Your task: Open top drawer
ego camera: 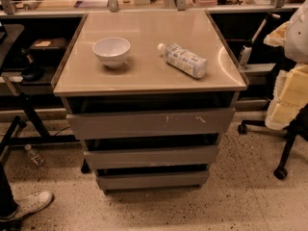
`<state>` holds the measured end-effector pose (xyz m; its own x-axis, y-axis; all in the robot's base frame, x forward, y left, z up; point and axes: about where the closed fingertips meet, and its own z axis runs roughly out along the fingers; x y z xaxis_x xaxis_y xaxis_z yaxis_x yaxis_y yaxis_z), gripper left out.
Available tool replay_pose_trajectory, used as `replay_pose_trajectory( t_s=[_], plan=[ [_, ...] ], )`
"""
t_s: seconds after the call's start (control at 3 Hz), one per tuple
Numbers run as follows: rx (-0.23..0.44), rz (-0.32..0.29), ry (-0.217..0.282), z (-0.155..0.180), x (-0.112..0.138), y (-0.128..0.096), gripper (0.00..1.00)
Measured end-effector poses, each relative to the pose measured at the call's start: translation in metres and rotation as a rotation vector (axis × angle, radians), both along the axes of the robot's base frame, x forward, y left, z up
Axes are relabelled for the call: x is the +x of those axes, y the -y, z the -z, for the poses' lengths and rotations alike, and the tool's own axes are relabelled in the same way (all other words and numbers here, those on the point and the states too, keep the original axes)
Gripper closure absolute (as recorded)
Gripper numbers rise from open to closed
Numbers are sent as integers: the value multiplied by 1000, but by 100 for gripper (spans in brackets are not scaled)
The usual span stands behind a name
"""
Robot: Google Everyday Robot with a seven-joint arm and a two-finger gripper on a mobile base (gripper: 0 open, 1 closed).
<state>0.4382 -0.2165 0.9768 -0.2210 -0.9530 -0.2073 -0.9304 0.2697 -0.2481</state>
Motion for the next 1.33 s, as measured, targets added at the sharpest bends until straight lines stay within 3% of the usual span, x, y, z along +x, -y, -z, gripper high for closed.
replay_pose_trajectory(
  t_s=[0.33,0.67,1.33],
  plan=[
    [-3,-1,14,-2,0,-1,0],
    [0,-4,8,31,4,-12,0],
    [-5,-7,-35,134,44,-44,0]
  ],
)
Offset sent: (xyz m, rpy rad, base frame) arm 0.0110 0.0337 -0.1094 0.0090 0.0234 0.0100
